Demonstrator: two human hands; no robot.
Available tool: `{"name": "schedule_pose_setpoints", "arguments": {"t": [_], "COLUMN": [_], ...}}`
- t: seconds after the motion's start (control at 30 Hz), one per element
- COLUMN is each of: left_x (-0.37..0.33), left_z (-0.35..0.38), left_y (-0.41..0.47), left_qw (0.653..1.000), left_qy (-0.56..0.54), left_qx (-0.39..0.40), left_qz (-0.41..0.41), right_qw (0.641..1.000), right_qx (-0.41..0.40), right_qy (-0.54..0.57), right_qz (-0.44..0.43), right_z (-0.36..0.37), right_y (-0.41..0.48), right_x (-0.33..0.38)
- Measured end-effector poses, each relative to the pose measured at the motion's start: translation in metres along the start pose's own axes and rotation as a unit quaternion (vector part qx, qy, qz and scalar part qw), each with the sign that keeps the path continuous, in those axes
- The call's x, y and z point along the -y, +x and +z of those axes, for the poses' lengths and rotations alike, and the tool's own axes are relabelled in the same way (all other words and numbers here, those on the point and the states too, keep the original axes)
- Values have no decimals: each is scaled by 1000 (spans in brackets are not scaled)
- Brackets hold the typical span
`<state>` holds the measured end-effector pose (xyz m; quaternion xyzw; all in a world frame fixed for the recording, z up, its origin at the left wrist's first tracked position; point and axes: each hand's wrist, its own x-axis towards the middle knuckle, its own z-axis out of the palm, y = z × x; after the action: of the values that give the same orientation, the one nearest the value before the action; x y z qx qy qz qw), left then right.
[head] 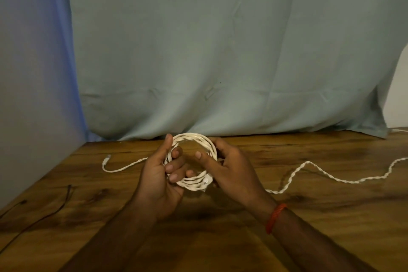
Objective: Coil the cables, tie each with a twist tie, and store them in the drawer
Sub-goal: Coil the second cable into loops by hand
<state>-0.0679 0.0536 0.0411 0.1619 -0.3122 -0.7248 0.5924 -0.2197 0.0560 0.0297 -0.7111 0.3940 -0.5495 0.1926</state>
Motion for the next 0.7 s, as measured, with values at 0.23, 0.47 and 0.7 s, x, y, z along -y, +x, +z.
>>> {"name": "schedule_pose_setpoints", "arguments": {"t": [0.23, 0.47, 0.7], "left_x": [9, -5, 5], "left_z": [-5, -22, -23], "left_y": [-6, -5, -6], "left_qw": [992, 976, 950], "left_qy": [117, 197, 300], "left_qx": [44, 91, 62], "left_qz": [-30, -26, 58], "right_qw": [978, 952, 921], "right_qx": [-9, 71, 92], "right_qy": [-197, -284, -374], "right_qz": [-74, -85, -67], "right_z": [-13, -20, -23], "right_y": [-8, -3, -3], "right_x": [-7, -2, 9]}}
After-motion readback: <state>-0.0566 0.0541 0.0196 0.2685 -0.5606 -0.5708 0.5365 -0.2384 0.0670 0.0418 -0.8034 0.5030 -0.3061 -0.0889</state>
